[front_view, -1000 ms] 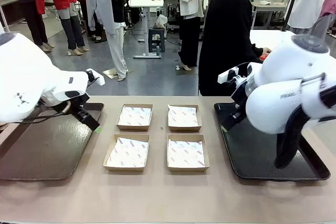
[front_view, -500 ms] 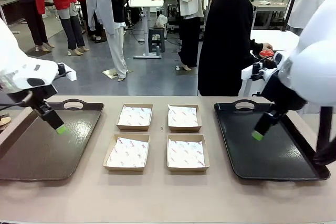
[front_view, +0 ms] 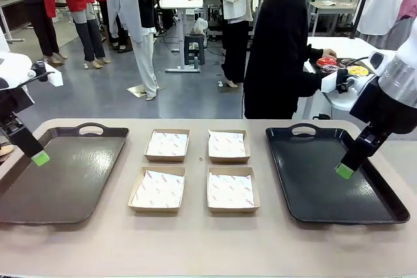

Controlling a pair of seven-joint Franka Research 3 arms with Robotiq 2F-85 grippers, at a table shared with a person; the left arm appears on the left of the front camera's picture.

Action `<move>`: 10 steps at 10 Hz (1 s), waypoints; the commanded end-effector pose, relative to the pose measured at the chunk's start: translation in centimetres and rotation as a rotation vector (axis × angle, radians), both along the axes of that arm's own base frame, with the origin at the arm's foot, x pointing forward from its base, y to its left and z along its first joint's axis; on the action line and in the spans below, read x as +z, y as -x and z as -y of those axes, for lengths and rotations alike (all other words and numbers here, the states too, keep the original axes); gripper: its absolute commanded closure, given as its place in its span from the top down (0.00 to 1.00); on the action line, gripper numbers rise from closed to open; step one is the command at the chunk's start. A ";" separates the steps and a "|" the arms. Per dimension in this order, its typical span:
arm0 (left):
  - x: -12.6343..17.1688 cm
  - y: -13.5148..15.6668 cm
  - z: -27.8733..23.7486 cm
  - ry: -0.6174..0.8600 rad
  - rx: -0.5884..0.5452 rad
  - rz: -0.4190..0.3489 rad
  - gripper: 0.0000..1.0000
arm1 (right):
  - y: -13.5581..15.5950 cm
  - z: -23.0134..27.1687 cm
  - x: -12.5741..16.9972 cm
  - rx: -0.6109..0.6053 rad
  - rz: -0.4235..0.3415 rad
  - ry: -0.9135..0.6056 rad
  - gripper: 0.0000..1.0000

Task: Individually package the donuts and arrange them on the tray.
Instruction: Pick up one Paper togo box.

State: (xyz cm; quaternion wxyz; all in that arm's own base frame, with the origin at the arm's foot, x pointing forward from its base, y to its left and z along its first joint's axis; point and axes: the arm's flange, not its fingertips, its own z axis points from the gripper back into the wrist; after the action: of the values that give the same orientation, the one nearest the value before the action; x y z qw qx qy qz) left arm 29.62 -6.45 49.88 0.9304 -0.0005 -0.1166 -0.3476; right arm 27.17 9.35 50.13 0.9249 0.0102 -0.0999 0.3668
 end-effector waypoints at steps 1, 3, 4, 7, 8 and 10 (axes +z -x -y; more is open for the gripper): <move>-1.4 -1.4 0.4 -0.004 -0.002 -0.008 1.00 | -1.0 -0.3 -0.7 -0.002 0.001 -0.001 1.00; -1.4 -1.4 0.4 -0.004 -0.002 -0.008 1.00 | -1.0 -0.3 -0.7 -0.002 0.001 -0.001 1.00; -1.4 -1.4 0.4 -0.004 -0.002 -0.008 1.00 | -1.0 -0.3 -0.7 -0.002 0.001 -0.001 1.00; -0.5 -1.9 0.8 0.250 -0.004 -0.144 1.00 | -0.9 0.8 -0.5 0.109 -0.231 -0.259 1.00; 0.4 -2.6 0.2 0.554 0.010 -0.305 1.00 | -1.5 2.6 -0.4 0.159 -0.380 -0.593 1.00; -0.1 -3.8 -2.3 0.915 0.022 -0.520 1.00 | -2.3 6.3 -0.9 0.175 -0.512 -0.946 1.00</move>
State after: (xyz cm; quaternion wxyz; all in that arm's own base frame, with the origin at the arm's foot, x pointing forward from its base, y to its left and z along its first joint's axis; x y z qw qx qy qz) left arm 31.98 -5.54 49.98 0.8973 -0.2933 -0.0795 -0.3201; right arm 28.27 4.97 48.96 0.8584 0.3040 -0.0881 0.4037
